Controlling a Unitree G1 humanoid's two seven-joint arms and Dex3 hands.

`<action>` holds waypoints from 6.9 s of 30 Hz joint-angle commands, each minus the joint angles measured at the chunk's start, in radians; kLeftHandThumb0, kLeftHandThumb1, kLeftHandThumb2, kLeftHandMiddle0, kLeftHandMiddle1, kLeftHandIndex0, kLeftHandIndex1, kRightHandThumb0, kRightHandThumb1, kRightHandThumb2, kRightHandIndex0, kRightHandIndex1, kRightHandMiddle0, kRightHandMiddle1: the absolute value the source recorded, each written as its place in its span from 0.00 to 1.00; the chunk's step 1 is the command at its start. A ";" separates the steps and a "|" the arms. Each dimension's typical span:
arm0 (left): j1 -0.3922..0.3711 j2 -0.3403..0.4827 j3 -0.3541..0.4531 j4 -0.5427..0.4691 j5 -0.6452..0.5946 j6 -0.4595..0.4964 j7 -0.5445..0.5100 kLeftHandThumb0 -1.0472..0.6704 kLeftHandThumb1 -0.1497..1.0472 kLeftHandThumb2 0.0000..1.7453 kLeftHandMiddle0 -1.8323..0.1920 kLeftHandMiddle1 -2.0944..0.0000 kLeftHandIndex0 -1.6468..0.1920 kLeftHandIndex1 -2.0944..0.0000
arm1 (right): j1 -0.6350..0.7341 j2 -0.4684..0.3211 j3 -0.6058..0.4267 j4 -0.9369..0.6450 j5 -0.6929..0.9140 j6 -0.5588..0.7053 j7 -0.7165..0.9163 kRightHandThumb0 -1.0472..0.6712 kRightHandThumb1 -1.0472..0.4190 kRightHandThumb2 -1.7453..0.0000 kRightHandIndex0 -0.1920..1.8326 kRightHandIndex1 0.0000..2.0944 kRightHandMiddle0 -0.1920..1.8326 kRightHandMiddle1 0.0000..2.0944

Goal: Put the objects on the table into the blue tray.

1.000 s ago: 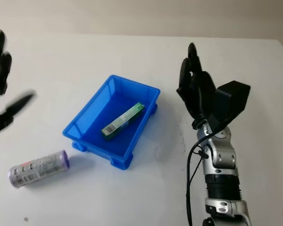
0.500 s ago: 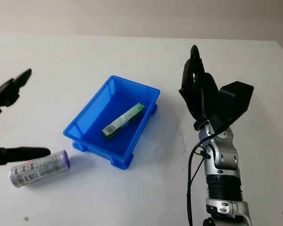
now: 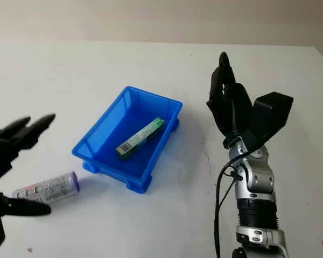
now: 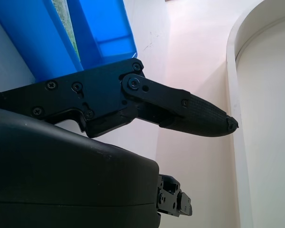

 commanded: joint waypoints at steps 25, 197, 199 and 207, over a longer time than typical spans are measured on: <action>-0.110 -0.508 -0.278 0.016 0.907 -0.199 -0.339 0.22 0.95 0.04 0.88 0.97 0.91 0.96 | -0.013 0.006 -0.002 -0.025 0.010 0.005 0.002 0.18 0.00 0.58 0.00 0.00 0.00 0.00; -1.068 -0.590 -0.216 0.906 -0.490 -0.143 0.488 0.23 1.00 0.32 0.99 0.92 1.00 0.92 | -0.015 0.031 -0.007 -0.020 0.006 -0.017 -0.045 0.18 0.00 0.60 0.00 0.00 0.00 0.00; -1.012 -0.613 -0.167 0.869 -0.552 -0.162 0.540 0.22 1.00 0.34 0.99 0.97 1.00 0.97 | -0.020 0.025 -0.006 -0.014 -0.001 -0.024 -0.043 0.18 0.00 0.59 0.00 0.00 0.00 0.00; -0.811 -0.579 -0.116 0.909 -0.601 -0.319 0.608 0.20 1.00 0.36 0.98 0.97 0.98 0.98 | -0.032 0.017 -0.008 0.019 -0.027 -0.053 -0.038 0.18 0.00 0.59 0.00 0.00 0.00 0.00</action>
